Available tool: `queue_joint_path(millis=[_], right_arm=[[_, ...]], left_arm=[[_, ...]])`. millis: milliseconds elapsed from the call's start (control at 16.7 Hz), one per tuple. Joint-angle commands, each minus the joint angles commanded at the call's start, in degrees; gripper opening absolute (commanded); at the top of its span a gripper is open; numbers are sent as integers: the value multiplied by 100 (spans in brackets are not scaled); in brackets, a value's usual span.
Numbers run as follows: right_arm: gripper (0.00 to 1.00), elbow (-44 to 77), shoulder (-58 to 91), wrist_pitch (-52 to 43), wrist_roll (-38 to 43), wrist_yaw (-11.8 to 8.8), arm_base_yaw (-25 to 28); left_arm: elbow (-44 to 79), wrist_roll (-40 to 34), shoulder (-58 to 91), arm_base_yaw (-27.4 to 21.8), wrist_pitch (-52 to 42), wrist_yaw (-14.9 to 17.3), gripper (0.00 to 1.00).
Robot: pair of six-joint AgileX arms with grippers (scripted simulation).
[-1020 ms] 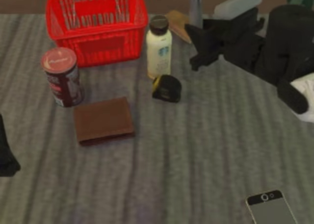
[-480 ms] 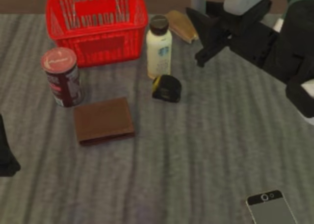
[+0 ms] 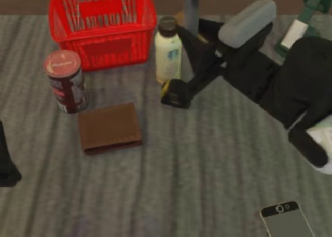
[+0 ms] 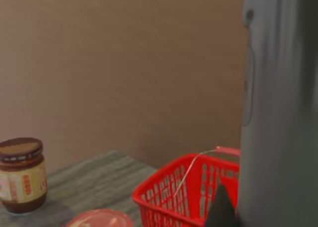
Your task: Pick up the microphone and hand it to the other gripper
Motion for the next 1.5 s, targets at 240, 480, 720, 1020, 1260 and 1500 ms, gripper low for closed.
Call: queue_joint_path(millis=[240, 480, 720, 1020, 1260, 1500], right_arm=[[0, -127, -85, 161, 15, 148, 161], [0, -126, -83, 159, 16, 146, 159], [0, -127, -85, 161, 15, 148, 161], [0, -127, -85, 161, 15, 148, 161], [0, -127, -85, 161, 15, 148, 161], [0, -127, -85, 161, 15, 148, 161]], left_arm=[[0, 0, 0, 0, 0, 0, 100], [0, 0, 0, 0, 0, 0, 100], [7, 1, 9, -5, 4, 7, 100], [580, 50, 947, -377, 367, 561, 100], [1542, 65, 2622, -902, 1015, 1359, 100], [2642, 73, 4511, -1464, 1784, 2209, 100]])
